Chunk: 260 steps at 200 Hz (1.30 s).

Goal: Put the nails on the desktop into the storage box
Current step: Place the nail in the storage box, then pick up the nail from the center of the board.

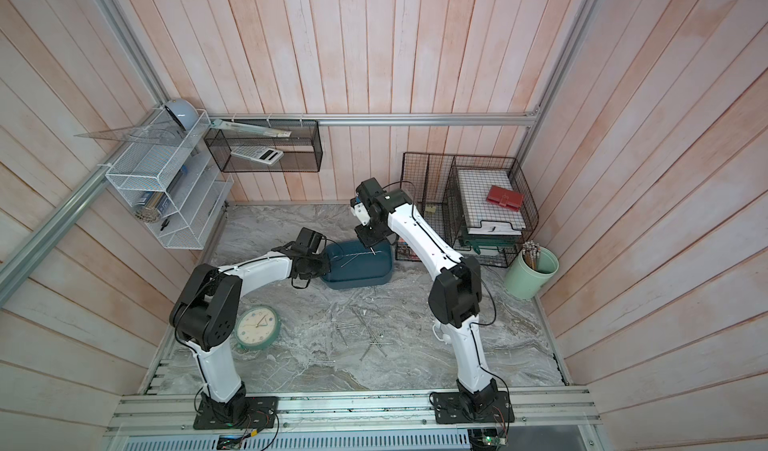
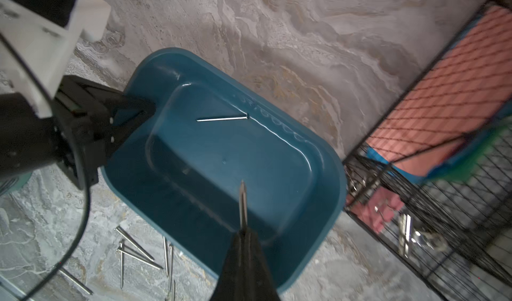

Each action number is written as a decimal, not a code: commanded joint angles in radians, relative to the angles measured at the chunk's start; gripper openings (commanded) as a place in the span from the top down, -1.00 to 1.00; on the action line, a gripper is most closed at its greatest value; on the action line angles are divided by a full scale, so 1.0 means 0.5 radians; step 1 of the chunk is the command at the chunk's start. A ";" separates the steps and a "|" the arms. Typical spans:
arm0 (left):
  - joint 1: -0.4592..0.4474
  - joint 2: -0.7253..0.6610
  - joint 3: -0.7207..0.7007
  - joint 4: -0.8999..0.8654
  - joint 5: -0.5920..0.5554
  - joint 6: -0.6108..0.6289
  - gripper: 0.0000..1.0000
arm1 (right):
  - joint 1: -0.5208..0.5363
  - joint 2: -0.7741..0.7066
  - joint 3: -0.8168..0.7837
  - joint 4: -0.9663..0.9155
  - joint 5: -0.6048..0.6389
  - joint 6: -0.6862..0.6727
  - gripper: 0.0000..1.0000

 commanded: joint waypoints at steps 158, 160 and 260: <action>-0.012 -0.239 -0.190 -0.280 -0.241 -0.072 1.00 | 0.006 -0.361 -0.546 0.157 -0.338 0.276 -0.10; -0.011 -0.241 -0.191 -0.281 -0.241 -0.072 1.00 | 0.012 -0.397 -0.580 0.169 -0.330 0.274 -0.10; 0.109 -0.264 -0.235 -0.303 -0.352 -0.014 1.00 | 0.431 -0.994 -1.780 0.539 -0.056 0.411 0.17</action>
